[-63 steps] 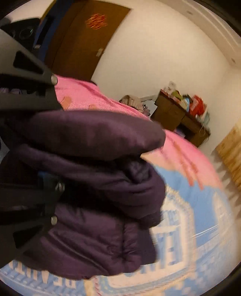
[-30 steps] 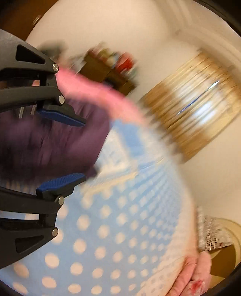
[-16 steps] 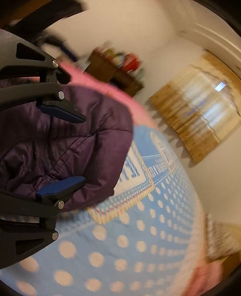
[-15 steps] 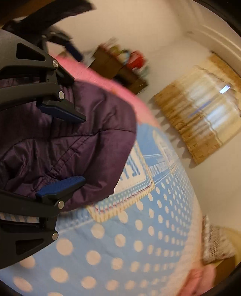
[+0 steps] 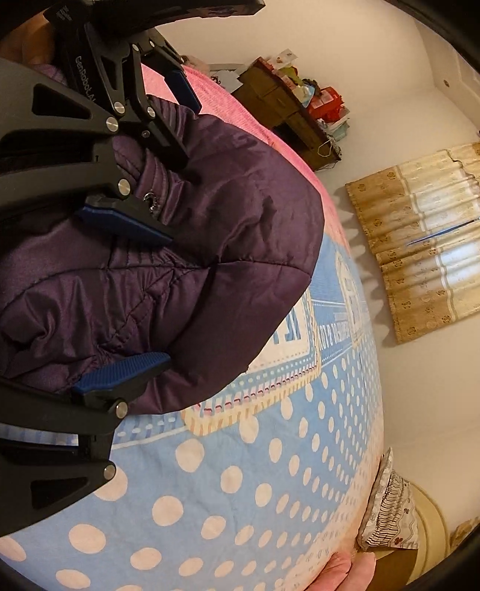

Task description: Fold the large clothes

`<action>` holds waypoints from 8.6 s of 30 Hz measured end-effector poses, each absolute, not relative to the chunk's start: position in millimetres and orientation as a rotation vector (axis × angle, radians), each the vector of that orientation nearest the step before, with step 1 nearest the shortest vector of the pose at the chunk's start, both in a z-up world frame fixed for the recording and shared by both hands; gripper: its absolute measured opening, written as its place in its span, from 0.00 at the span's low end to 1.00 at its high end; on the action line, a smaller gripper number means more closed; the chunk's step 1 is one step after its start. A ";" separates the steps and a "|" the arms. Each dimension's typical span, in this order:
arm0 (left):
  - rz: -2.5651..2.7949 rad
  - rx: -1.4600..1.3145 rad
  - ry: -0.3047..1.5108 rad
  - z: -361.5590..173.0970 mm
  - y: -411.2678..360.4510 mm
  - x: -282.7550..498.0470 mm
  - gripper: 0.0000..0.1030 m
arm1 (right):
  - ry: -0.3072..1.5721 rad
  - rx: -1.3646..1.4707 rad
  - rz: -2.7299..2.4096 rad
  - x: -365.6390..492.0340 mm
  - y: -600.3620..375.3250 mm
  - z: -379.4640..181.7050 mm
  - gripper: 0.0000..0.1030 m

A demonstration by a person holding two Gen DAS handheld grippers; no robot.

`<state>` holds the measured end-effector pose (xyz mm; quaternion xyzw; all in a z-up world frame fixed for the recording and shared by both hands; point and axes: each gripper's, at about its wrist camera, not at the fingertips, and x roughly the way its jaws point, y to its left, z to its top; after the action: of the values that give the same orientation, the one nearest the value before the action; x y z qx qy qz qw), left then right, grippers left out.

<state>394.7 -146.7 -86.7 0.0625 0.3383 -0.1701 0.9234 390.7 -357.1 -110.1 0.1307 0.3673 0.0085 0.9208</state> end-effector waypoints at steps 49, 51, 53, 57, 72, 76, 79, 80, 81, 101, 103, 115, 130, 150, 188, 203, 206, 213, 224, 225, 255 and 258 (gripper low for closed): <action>-0.315 0.035 0.660 -81.0 -132.0 363.2 1.00 | 0.726 0.312 0.109 374.7 -365.9 -108.4 0.63; -0.384 -0.038 0.681 -72.5 -112.9 362.1 1.00 | 0.739 0.361 0.149 364.9 -379.8 -92.6 0.72; -0.437 -0.107 0.654 -61.8 -91.1 356.7 1.00 | 0.700 0.384 0.158 354.1 -390.1 -78.8 0.75; -0.573 -0.289 0.724 -64.7 -60.8 372.3 1.00 | 0.692 0.409 0.107 348.5 -415.9 -64.2 0.85; -0.731 -0.370 0.893 -114.0 -79.9 393.8 1.00 | 0.896 0.746 0.354 381.3 -437.3 -165.6 0.81; -0.735 -0.381 0.878 -115.4 -77.9 394.5 1.00 | 0.894 0.792 0.418 383.7 -435.4 -170.1 0.60; -0.722 -0.347 0.864 -108.6 -84.3 389.8 1.00 | 0.893 0.829 0.442 381.8 -436.7 -172.9 0.49; -0.718 -0.329 0.855 -104.8 -86.9 387.2 1.00 | 0.889 0.832 0.443 381.8 -436.6 -172.1 0.48; -0.715 -0.310 0.847 -100.0 -89.8 383.7 0.97 | 0.880 0.827 0.442 378.9 -435.9 -170.7 0.44; -0.475 -0.191 0.763 -52.9 -5.0 310.1 0.89 | 0.900 0.778 0.653 346.4 -311.7 -147.2 0.33; -0.439 -0.197 0.752 -51.4 12.4 305.3 0.89 | 0.911 0.765 0.684 350.2 -288.3 -145.1 0.33; -0.269 -0.247 0.705 -44.8 95.2 282.5 0.89 | 0.968 0.677 0.843 374.5 -158.9 -131.0 0.33; -0.125 -0.346 0.671 -55.8 160.6 268.9 0.89 | 1.029 0.547 0.951 410.1 -56.8 -121.9 0.33; -0.050 -0.459 0.691 -80.5 218.0 254.1 0.89 | 1.096 0.424 1.008 439.1 10.8 -117.0 0.33; 0.002 -0.319 0.693 -102.7 219.3 257.5 1.00 | 1.081 0.128 0.799 448.8 46.4 -141.1 0.53; 0.080 -0.168 0.584 -26.0 200.0 185.8 1.00 | 0.770 0.121 0.667 363.6 -2.3 -41.1 0.71; 0.085 -0.131 0.548 -12.1 194.9 167.2 1.00 | 0.668 0.083 0.611 324.1 -11.0 -19.8 0.74; 0.070 -0.111 0.481 10.4 188.9 147.1 1.00 | 0.570 0.028 0.617 264.0 -7.7 1.2 0.75; 0.052 -0.134 0.461 13.3 187.7 145.5 1.00 | 0.495 -0.028 0.597 232.6 -7.7 17.5 0.75; 0.055 -0.134 0.461 12.9 187.1 144.8 1.00 | 0.494 -0.029 0.598 231.2 -8.1 17.8 0.75; 0.058 -0.119 0.448 14.1 182.9 139.7 1.00 | 0.486 -0.035 0.619 223.5 -2.0 24.4 0.75; 0.056 -0.118 0.447 14.1 182.7 140.0 1.00 | 0.484 -0.033 0.617 223.2 -1.6 24.6 0.75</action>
<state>140.0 182.7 14.1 -0.0583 0.2213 0.0277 0.9731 223.2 -1.6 24.6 -0.0163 0.2358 0.3008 0.9239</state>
